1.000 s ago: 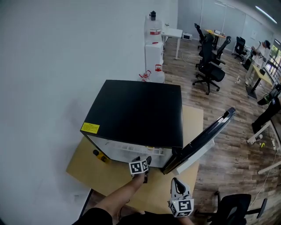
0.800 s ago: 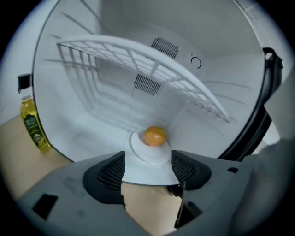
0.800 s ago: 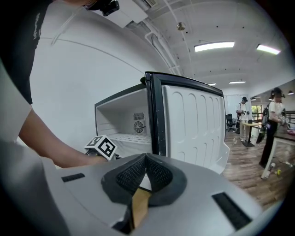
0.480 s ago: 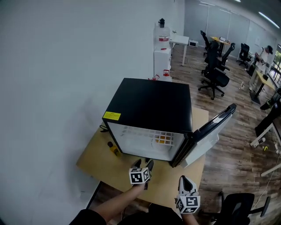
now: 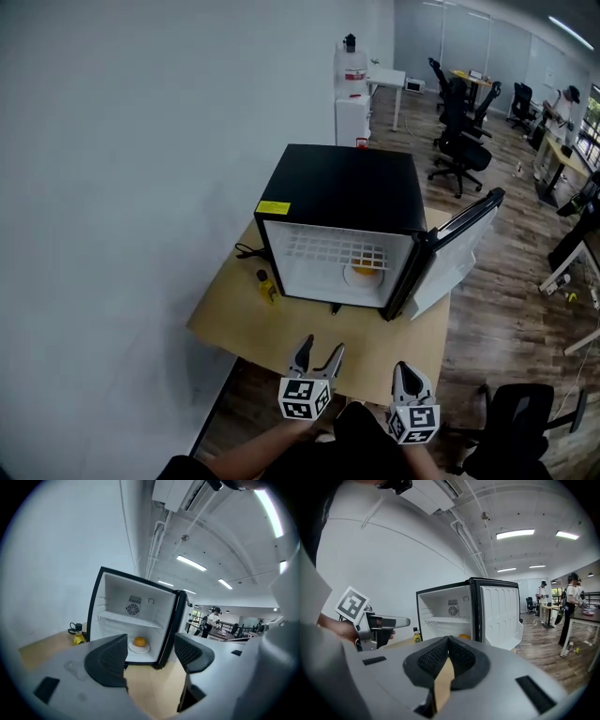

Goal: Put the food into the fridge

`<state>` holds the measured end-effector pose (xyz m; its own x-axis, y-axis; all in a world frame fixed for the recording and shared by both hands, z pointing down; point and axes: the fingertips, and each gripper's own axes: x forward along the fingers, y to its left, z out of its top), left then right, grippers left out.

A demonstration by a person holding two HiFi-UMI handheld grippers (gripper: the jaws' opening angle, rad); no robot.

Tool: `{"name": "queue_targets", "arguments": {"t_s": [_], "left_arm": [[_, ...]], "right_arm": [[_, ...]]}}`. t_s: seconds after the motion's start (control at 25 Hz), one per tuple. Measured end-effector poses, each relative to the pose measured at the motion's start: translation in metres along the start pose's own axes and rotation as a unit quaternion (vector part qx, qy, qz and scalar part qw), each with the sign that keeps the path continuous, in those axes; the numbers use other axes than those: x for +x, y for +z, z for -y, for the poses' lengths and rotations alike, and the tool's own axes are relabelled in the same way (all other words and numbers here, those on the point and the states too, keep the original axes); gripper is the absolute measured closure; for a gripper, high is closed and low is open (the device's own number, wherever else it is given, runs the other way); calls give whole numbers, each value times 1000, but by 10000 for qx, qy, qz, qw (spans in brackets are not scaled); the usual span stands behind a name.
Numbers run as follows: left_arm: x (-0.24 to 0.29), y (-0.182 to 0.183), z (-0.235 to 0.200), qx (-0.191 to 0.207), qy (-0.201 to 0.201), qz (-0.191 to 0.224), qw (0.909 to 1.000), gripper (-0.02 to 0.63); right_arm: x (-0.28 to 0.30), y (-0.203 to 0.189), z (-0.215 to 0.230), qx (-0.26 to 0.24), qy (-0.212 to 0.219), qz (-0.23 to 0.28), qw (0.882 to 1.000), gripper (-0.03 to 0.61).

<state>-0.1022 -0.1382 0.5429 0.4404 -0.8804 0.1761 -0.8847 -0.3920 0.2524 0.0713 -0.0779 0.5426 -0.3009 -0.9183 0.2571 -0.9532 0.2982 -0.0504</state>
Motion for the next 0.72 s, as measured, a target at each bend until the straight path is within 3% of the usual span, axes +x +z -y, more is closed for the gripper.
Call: {"name": "queue_targets", "arguments": {"t_s": [0.16, 0.32, 0.36, 0.48, 0.6, 0.72], "left_arm": [[-58, 12, 17, 266, -155, 203, 9993, 324], [-94, 7, 33, 177, -359, 22, 9992, 331], [-101, 6, 37, 137, -374, 21, 9992, 350], [-123, 6, 48, 45, -448, 174, 9988, 528], [-138, 5, 49, -9, -432, 322, 9985, 592], [-147, 2, 56, -63, -596, 341, 9976, 597]], "right_arm": [[-30, 1, -22, -117, 6, -12, 9999, 518], [-61, 2, -35, -98, -99, 23, 9999, 518], [-68, 3, -38, -84, -101, 30, 9999, 518], [-82, 7, -46, -151, -51, 39, 9999, 518], [-90, 11, -50, -287, 41, 51, 9996, 518], [-98, 17, -47, -317, 40, 166, 9994, 518]]}}
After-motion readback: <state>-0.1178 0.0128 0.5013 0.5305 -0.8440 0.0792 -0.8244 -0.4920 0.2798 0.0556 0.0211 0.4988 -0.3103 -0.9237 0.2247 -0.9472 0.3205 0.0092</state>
